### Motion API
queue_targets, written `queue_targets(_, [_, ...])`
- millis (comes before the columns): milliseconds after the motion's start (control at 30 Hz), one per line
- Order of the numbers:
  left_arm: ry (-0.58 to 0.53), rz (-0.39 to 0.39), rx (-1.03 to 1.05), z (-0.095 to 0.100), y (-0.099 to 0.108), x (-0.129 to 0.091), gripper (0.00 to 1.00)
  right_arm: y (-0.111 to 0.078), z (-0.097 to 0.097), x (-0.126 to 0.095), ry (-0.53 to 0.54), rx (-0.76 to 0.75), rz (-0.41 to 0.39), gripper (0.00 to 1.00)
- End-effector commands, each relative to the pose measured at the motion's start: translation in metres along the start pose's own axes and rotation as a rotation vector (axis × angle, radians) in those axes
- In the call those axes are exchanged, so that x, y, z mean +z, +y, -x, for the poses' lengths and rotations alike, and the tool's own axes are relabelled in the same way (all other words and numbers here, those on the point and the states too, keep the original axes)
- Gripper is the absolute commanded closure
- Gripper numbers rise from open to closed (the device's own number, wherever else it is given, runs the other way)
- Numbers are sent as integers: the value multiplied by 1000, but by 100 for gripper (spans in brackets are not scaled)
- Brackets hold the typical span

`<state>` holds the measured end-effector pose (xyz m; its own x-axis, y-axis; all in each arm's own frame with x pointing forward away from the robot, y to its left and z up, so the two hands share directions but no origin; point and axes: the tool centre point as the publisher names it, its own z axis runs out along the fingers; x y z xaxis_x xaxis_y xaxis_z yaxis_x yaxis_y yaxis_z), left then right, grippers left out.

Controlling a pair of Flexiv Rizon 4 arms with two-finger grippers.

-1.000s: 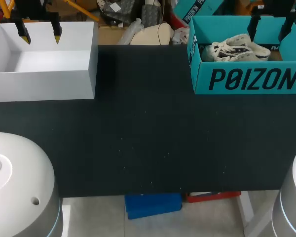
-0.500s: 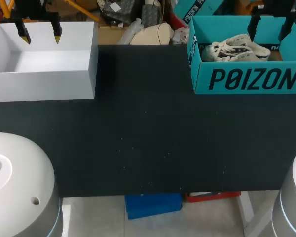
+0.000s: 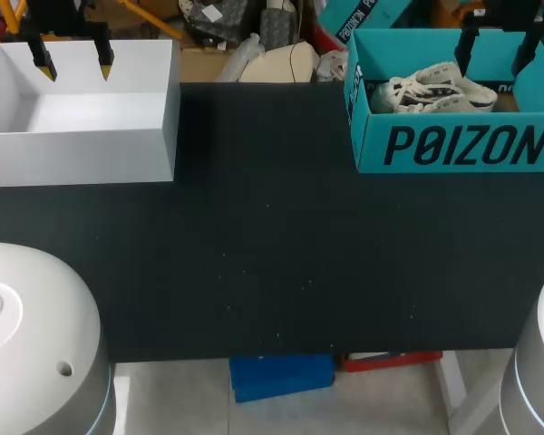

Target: Take the shoe out of the shoebox, open the shoe tongue, remove and reinsert the insole, then place the shoe into the shoebox

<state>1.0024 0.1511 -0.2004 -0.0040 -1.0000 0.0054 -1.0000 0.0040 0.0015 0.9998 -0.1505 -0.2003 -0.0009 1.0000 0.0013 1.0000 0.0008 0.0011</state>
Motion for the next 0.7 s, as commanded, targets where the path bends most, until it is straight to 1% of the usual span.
queue_targets(33, [-4,1,-2,-1,1,0,0,0,0,0,0,0,0,0])
queue_targets(67, [-4,1,-2,-1,1,0,0,0,0,0,0,0,0,0])
queue_targets(100, [-4,1,-2,-1,1,0,0,1,1,1,-5,-39,-4,0])
queue_targets(133, [-4,1,-2,-1,1,0,0,1,-1,2,-27,-114,-14,0])
queue_targets(167, [-4,1,-2,-1,1,0,0,1,-3,2,-44,-221,-32,0])
queue_targets(200, [-4,1,-2,-1,1,0,0,0,-6,2,-53,-348,-32,0])
queue_targets(233, [-4,1,-2,-1,1,0,0,-2,-7,0,-60,-477,-9,0])
queue_targets(267, [-4,1,-2,-1,1,0,0,-6,-8,-2,-84,-660,0,0])
queue_targets(300, [-4,1,-2,-1,1,0,0,-12,-9,-5,-75,-868,27,0])
queue_targets(333, [-4,1,-2,-1,1,0,0,-24,-9,-11,-17,-1069,53,0])
queue_targets(700, [-4,1,-2,-1,1,0,0,-24,-9,-11,-17,-1069,53,0])
